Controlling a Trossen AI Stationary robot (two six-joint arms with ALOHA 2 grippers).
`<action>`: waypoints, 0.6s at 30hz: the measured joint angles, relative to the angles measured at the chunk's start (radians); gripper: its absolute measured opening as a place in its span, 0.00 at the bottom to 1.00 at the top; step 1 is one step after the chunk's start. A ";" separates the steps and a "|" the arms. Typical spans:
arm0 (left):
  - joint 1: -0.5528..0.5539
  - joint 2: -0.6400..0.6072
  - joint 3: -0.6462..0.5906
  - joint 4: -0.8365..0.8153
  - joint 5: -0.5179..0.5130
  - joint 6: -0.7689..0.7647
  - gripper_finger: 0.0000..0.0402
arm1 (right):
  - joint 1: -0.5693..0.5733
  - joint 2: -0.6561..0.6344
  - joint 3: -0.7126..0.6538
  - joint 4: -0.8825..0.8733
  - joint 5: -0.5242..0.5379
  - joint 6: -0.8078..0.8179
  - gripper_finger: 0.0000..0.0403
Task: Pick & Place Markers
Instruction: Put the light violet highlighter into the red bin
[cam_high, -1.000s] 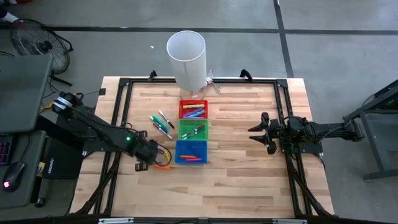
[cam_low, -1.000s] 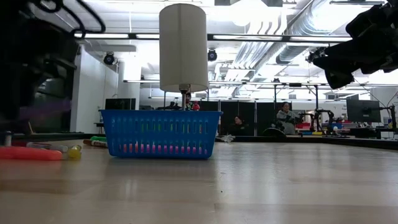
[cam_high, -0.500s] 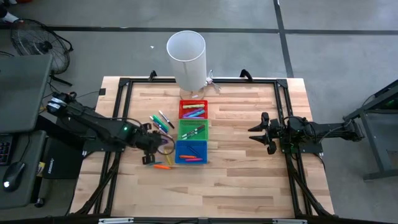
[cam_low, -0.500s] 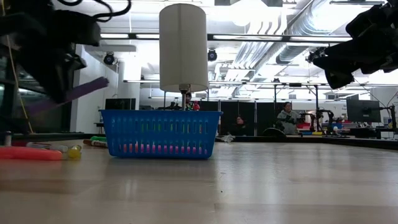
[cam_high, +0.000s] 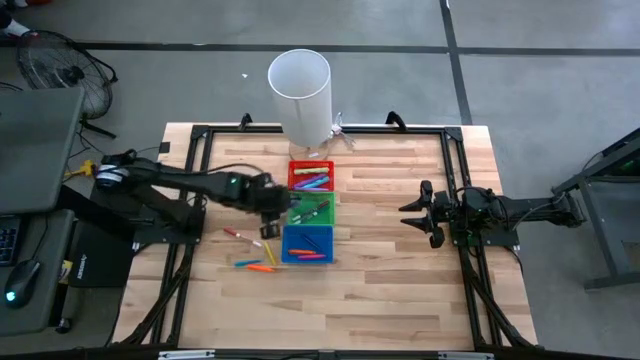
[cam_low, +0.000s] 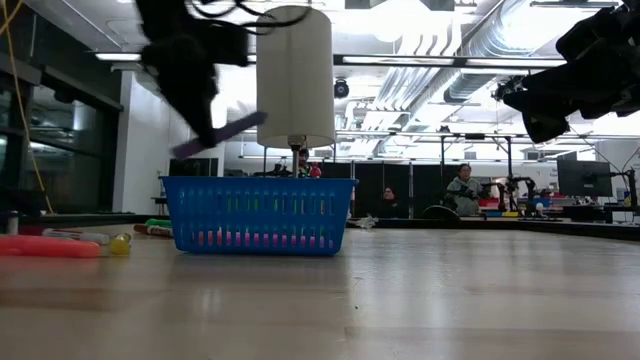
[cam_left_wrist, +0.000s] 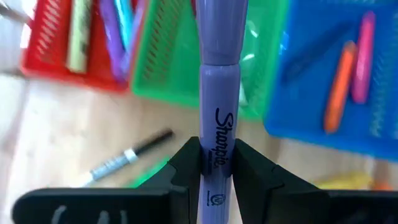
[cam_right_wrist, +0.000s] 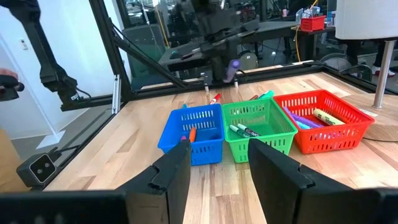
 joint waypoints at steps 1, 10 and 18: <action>0.020 0.024 0.026 -0.003 0.000 0.020 0.17 | 0.000 0.000 0.000 0.000 0.000 0.000 0.37; 0.165 0.269 0.284 -0.056 0.000 0.172 0.17 | 0.000 0.000 0.000 0.000 0.000 0.000 0.37; 0.248 0.462 0.499 -0.164 -0.007 0.288 0.17 | 0.000 0.000 0.000 0.000 0.000 0.001 0.37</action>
